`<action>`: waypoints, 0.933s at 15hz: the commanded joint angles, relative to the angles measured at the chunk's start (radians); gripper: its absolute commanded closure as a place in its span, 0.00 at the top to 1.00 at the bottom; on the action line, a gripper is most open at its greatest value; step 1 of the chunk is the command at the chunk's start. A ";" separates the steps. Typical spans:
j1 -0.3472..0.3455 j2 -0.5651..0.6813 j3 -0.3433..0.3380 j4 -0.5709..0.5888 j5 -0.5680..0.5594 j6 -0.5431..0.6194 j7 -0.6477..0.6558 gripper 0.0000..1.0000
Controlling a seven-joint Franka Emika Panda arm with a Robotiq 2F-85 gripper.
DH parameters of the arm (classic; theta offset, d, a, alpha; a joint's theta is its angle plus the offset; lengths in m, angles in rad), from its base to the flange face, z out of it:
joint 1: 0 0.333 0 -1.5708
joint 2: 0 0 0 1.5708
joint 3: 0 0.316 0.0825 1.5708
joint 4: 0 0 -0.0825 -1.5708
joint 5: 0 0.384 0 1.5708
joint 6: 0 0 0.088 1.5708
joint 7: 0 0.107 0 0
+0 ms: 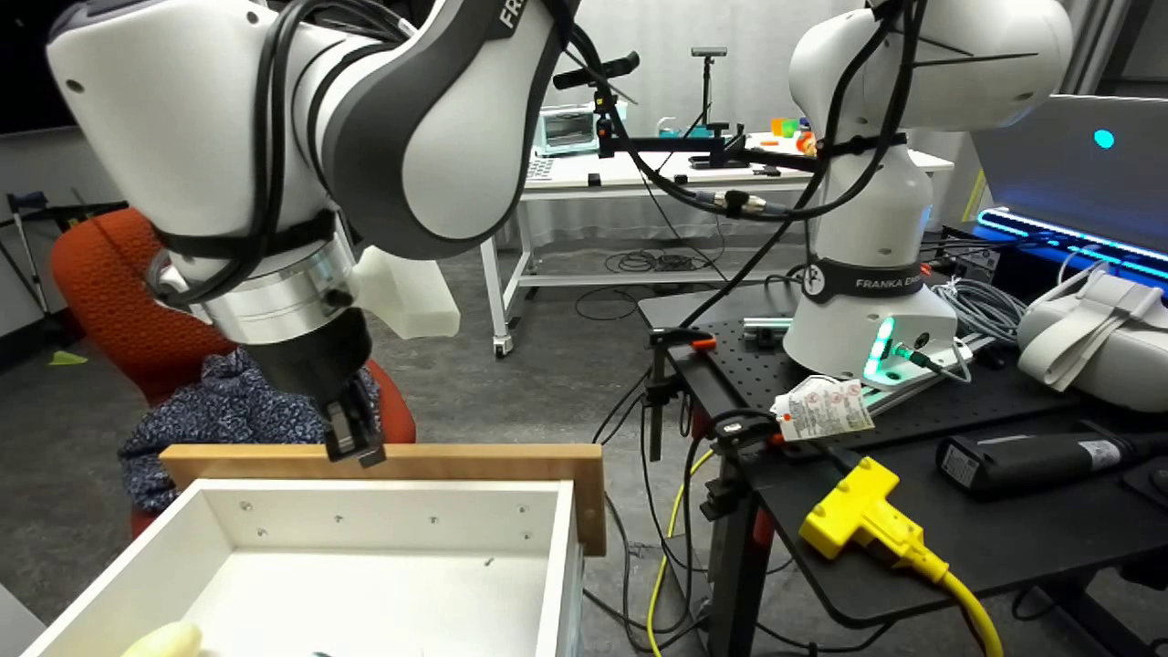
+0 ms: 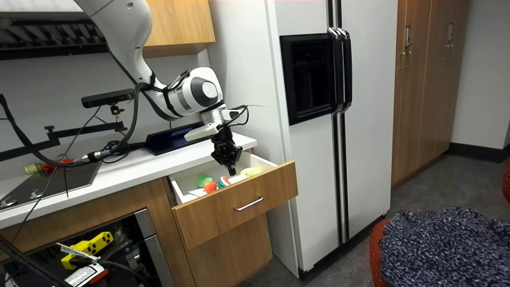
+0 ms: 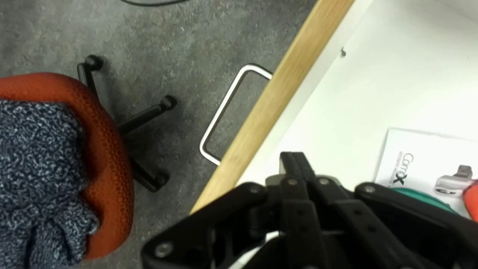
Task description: Open the drawer on the far right
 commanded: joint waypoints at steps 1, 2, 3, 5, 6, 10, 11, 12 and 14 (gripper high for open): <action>0.002 -0.028 -0.015 -0.058 -0.046 0.140 -0.017 0.00; 0.003 -0.028 -0.019 -0.064 -0.051 0.166 -0.020 0.00; 0.002 -0.028 -0.019 -0.071 -0.048 0.186 -0.025 0.00; 0.000 -0.029 -0.020 -0.082 -0.034 0.206 -0.036 0.00; -0.001 -0.030 -0.018 -0.086 -0.025 0.208 -0.041 0.00; -0.016 -0.034 0.005 -0.098 0.025 0.182 -0.065 0.00; -0.018 -0.035 0.009 -0.101 0.034 0.173 -0.070 0.00; -0.018 -0.036 0.010 -0.103 0.041 0.170 -0.070 0.00; -0.018 -0.035 0.010 -0.106 0.048 0.182 -0.079 0.00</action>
